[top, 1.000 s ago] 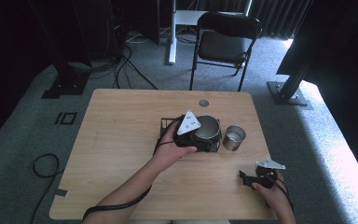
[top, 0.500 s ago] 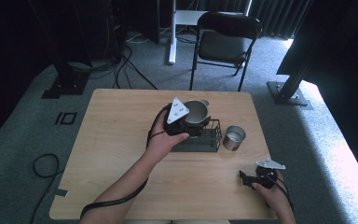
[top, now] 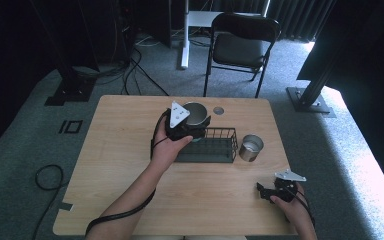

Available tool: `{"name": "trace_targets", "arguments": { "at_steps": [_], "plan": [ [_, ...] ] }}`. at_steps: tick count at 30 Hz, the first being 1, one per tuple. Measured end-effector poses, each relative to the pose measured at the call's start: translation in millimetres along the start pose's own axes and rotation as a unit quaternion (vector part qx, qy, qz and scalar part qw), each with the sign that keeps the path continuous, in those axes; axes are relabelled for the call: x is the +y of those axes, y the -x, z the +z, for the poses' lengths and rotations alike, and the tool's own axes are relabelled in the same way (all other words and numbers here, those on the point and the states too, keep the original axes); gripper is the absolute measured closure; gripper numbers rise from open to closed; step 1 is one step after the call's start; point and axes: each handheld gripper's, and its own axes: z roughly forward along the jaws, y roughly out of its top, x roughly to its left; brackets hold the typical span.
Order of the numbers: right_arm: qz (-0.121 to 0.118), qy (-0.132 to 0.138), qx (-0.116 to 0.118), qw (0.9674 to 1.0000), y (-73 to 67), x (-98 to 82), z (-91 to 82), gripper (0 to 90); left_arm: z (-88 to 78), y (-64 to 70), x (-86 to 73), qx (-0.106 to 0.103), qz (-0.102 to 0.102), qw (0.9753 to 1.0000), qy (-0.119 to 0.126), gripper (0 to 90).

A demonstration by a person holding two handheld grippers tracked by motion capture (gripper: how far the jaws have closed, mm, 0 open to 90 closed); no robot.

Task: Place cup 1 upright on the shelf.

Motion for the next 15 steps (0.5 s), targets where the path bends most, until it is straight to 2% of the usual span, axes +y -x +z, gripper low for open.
{"name": "trace_targets", "arguments": {
  "at_steps": [3, 7, 15],
  "plan": [
    [0.000, 0.000, 0.000, 1.0000, 0.0, 0.0, 0.1, 10.8, 2.7, -7.9, -8.3, 0.017, -0.005, 0.9998, -0.004, 13.0],
    [0.000, 0.000, 0.000, 1.0000, 0.0, 0.0, 0.0, 10.8, 6.2, -13.1, -16.4, 0.022, -0.013, 0.9997, -0.007, 13.0],
    [0.000, 0.000, 0.000, 1.0000, -0.1, 0.0, 0.0, 10.8, 17.8, -17.5, -37.7, 0.055, -0.026, 0.9981, -0.012, 13.0]
  ]
}}
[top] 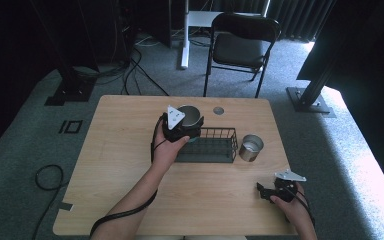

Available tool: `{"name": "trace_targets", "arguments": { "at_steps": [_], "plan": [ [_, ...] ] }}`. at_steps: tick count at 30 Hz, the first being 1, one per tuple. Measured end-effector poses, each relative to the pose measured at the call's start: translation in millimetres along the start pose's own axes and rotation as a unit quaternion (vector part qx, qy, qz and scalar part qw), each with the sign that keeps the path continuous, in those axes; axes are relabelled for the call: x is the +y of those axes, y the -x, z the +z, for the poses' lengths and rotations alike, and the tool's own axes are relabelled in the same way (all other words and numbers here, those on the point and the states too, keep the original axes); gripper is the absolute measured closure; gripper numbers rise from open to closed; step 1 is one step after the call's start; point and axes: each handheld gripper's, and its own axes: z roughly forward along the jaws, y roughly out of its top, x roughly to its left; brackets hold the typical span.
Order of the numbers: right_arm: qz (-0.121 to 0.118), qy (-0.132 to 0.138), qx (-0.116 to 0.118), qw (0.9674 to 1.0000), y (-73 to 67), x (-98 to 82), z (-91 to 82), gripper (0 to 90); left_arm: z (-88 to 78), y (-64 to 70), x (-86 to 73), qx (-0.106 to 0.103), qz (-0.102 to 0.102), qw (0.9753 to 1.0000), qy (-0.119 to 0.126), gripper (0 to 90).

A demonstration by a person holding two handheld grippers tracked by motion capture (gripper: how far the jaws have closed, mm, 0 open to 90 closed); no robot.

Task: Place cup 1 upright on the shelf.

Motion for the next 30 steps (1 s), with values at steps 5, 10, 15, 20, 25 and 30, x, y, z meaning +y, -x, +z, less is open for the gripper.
{"name": "trace_targets", "arguments": {
  "at_steps": [5, 10, 15, 20, 25, 30],
  "plan": [
    [0.000, 0.000, 0.000, 1.0000, 0.0, 0.0, 0.0, 10.8, 4.4, 0.6, -7.6, 0.010, -0.011, 0.9999, -0.001, 13.0],
    [0.000, 0.000, 0.000, 1.0000, 0.0, 0.0, 0.0, 10.8, 9.9, 2.1, -18.5, 0.020, -0.021, 0.9995, -0.010, 13.0],
    [0.000, 0.000, 0.000, 1.0000, 0.0, 0.0, 0.0, 10.8, 14.4, 6.0, -26.7, 0.024, -0.021, 0.9993, -0.018, 13.0],
    [0.000, 0.000, 0.000, 1.0000, 0.0, 0.0, 0.0, 10.8, 19.5, 9.4, -34.5, 0.029, -0.017, 0.9991, -0.026, 13.0],
    [0.000, 0.000, 0.000, 1.0000, 0.0, 0.0, 0.0, 10.8, 22.2, 8.6, -42.0, 0.042, -0.016, 0.9985, -0.032, 13.0],
    [0.000, 0.000, 0.000, 1.0000, 0.0, 0.0, 0.0, 10.8, 23.3, 9.5, -48.2, 0.044, -0.007, 0.9984, -0.036, 13.0]
  ]
}}
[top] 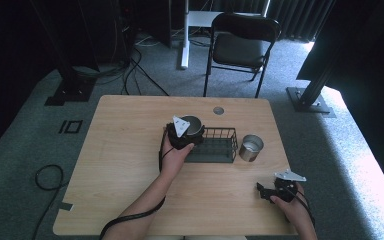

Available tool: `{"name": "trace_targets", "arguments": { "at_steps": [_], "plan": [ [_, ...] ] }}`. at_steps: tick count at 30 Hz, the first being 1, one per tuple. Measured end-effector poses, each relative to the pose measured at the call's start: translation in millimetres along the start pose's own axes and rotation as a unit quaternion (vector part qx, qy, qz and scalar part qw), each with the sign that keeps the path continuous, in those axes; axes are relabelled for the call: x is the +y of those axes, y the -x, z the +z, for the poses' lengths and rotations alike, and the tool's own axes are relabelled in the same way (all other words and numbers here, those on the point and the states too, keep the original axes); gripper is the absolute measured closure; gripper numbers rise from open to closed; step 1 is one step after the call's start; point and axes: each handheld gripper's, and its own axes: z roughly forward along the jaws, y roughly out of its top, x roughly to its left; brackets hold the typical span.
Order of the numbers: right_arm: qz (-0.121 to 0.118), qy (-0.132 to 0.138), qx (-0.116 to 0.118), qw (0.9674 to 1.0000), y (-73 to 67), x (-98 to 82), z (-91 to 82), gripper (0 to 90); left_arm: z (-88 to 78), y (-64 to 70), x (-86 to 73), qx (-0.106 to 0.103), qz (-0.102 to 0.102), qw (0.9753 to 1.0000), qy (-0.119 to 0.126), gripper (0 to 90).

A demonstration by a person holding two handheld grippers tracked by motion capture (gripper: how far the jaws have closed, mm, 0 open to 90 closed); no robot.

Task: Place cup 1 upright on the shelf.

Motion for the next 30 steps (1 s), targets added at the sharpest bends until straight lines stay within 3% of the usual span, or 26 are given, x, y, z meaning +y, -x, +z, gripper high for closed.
{"name": "trace_targets", "arguments": {
  "at_steps": [7, 10, 12, 14, 21, 30],
  "plan": [
    [0.000, 0.000, 0.000, 1.0000, 0.0, 0.0, 0.0, 10.8, 0.1, 3.8, -1.9, 0.001, 0.018, 0.9998, 0.003, 12.9],
    [0.000, 0.000, 0.000, 1.0000, 0.0, 0.0, 0.0, 10.8, 0.6, 5.3, -1.6, -0.007, 0.030, 0.9995, -0.008, 11.8],
    [0.000, 0.000, 0.000, 1.0000, 0.0, 0.0, 0.0, 10.8, 0.2, 6.6, -0.4, -0.025, 0.038, 0.9989, -0.014, 9.6],
    [0.000, 0.000, 0.000, 1.0000, 0.0, 0.0, 0.0, 10.8, -1.6, 6.7, 0.2, -0.022, 0.044, 0.9988, -0.009, 7.5],
    [0.000, 0.000, 0.000, 1.0000, 0.0, 0.0, 0.0, 10.8, -6.2, 5.4, -0.4, -0.042, 0.045, 0.9977, -0.030, 3.1],
    [0.000, 0.000, 0.000, 1.0000, 0.0, 0.0, 0.0, 10.8, -17.2, -0.4, 2.8, -0.062, 0.032, 0.9969, -0.036, 3.1]
  ]
}}
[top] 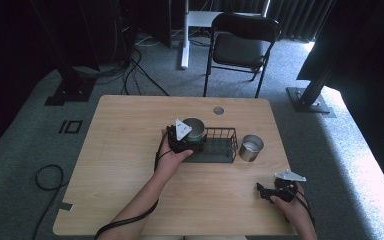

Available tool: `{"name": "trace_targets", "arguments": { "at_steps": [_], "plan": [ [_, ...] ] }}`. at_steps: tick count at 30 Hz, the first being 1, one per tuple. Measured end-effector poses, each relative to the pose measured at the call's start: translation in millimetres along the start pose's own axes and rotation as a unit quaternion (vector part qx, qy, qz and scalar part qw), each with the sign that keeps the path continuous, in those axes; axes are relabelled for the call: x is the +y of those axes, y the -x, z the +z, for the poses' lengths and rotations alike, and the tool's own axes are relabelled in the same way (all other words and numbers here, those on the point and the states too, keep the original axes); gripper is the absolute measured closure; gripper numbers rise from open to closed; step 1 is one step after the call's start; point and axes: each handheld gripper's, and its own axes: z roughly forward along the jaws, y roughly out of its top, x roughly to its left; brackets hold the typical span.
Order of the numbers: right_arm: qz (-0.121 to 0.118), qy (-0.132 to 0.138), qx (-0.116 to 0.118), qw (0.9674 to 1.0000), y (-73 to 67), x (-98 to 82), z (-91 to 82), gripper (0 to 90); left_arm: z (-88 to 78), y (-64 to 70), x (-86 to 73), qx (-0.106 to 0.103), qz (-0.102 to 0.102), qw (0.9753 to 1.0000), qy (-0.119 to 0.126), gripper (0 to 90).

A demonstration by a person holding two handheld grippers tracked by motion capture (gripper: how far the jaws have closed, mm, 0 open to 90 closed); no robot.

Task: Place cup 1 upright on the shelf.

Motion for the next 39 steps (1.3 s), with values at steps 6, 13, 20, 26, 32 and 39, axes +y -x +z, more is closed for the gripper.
{"name": "trace_targets", "arguments": {
  "at_steps": [6, 13, 20, 26, 32, 39],
  "plan": [
    [0.000, 0.000, 0.000, 1.0000, 0.0, 0.0, 0.0, 10.8, -8.3, -3.7, 2.3, -0.005, -0.003, 1.0000, 0.005, 3.1],
    [0.000, 0.000, 0.000, 1.0000, -0.1, 0.0, 0.0, 10.8, -18.5, -5.9, 4.4, -0.011, 0.000, 0.9999, 0.009, 3.1],
    [0.000, 0.000, 0.000, 1.0000, -0.1, 0.0, 0.0, 10.8, -29.7, -7.8, 6.2, -0.025, 0.009, 0.9996, 0.005, 3.1],
    [0.000, 0.000, 0.000, 1.0000, 0.0, 0.0, 0.1, 10.8, -37.6, -14.1, 2.5, -0.032, 0.008, 0.9994, -0.006, 3.1],
    [0.000, 0.000, 0.000, 1.0000, 0.0, 0.0, 0.0, 10.8, -45.1, -20.8, -2.9, -0.034, 0.006, 0.9994, -0.011, 3.1],
    [0.000, 0.000, 0.000, 1.0000, -0.1, 0.0, 0.0, 10.8, -57.1, -29.5, -6.6, -0.033, 0.006, 0.9993, -0.014, 3.1]
  ]
}}
